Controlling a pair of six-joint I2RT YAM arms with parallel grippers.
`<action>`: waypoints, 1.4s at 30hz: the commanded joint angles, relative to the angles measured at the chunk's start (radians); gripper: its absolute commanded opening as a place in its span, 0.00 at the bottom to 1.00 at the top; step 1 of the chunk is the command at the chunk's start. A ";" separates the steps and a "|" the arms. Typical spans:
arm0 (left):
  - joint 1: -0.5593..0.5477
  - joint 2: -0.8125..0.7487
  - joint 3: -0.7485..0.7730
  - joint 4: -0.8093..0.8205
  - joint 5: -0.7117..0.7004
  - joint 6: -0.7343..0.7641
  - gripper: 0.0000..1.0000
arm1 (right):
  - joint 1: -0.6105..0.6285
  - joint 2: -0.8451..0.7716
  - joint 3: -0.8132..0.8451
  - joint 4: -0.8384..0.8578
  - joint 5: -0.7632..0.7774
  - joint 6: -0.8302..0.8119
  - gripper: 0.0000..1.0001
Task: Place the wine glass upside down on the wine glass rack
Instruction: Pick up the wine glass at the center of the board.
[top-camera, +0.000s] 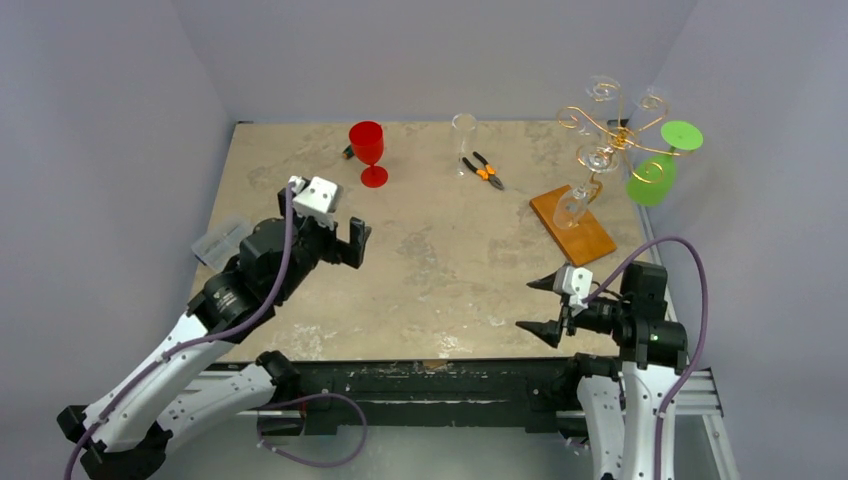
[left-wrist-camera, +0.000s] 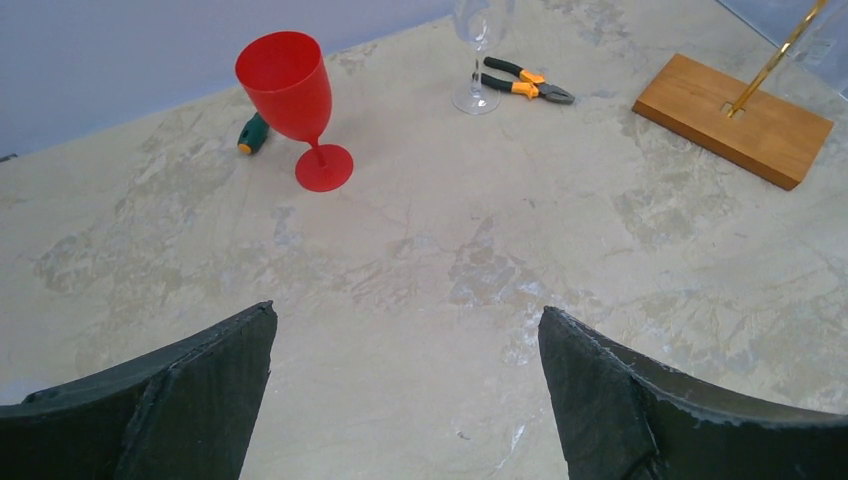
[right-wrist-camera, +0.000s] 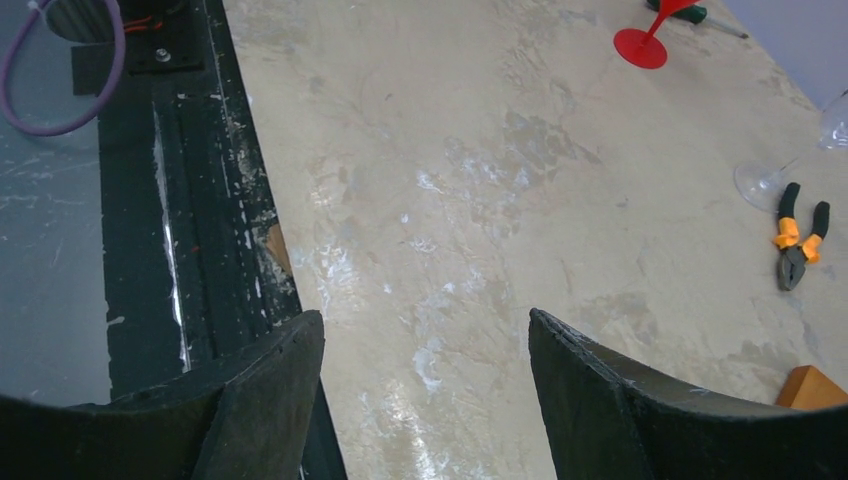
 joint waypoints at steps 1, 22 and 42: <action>0.135 0.040 0.051 0.067 0.162 -0.097 1.00 | 0.002 -0.007 -0.007 0.134 0.001 0.074 0.72; 0.696 0.794 0.611 -0.090 0.713 -0.522 0.97 | 0.017 -0.024 -0.036 0.208 0.096 0.139 0.73; 0.667 1.246 1.181 -0.416 0.467 -0.366 0.79 | 0.023 0.001 -0.044 0.253 0.120 0.179 0.74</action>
